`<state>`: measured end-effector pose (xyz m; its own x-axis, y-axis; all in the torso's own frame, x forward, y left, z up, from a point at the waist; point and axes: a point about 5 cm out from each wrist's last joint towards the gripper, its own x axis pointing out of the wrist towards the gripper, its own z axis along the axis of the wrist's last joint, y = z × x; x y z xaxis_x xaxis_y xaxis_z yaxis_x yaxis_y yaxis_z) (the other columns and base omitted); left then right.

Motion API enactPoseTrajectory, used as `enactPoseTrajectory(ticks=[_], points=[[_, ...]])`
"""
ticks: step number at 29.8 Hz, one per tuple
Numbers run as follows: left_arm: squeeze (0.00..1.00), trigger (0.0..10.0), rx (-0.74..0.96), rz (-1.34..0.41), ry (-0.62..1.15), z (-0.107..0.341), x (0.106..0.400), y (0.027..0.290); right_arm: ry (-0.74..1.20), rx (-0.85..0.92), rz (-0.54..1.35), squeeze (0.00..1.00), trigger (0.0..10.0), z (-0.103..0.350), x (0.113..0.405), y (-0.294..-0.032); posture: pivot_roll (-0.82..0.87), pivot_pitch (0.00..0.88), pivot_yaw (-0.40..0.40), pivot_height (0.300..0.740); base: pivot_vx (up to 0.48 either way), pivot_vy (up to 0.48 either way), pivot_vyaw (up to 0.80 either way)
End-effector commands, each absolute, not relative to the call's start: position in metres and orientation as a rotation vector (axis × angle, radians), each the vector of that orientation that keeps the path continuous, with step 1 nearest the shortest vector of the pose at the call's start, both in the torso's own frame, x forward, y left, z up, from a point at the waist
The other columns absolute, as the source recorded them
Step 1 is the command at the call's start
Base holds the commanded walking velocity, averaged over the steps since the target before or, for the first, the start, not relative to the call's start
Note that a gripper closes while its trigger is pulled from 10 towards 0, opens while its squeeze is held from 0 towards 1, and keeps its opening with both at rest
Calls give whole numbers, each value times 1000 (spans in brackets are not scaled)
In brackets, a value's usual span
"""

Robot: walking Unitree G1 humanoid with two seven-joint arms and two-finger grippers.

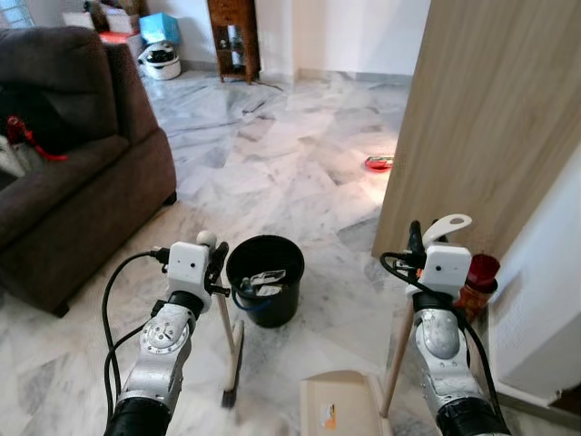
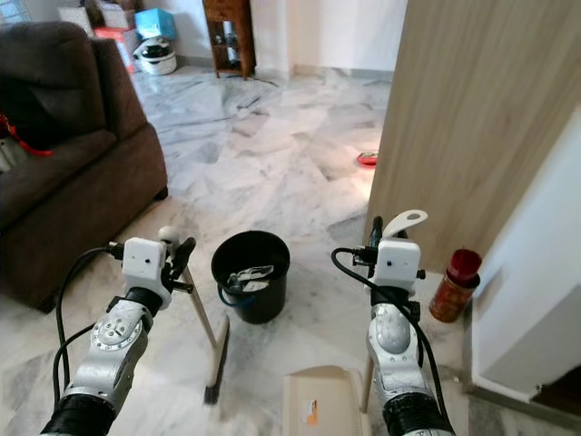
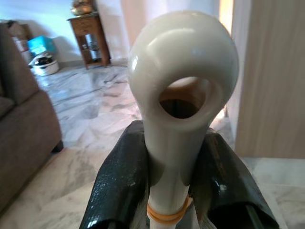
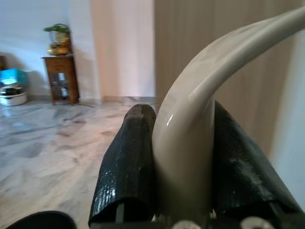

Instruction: Sweep floor

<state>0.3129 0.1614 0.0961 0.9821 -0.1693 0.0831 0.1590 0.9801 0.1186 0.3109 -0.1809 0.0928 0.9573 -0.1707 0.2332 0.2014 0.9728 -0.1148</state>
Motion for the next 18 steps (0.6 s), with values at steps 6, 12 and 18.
enactPoseTrajectory(ticks=[6,12,18], points=[[0,10000,107,-166,-103,96,320,161,-201,-161,-221,0,10000,90,309,-194,-66,0,57,740,0,0,-800],[0,10000,106,-180,-112,94,320,159,-210,-171,-234,0,10000,94,311,-198,-69,0,58,740,0,0,-800],[0,10000,101,-191,-122,94,318,155,-210,-182,-235,0,10000,93,310,-198,-46,0,57,740,0,0,-800]])
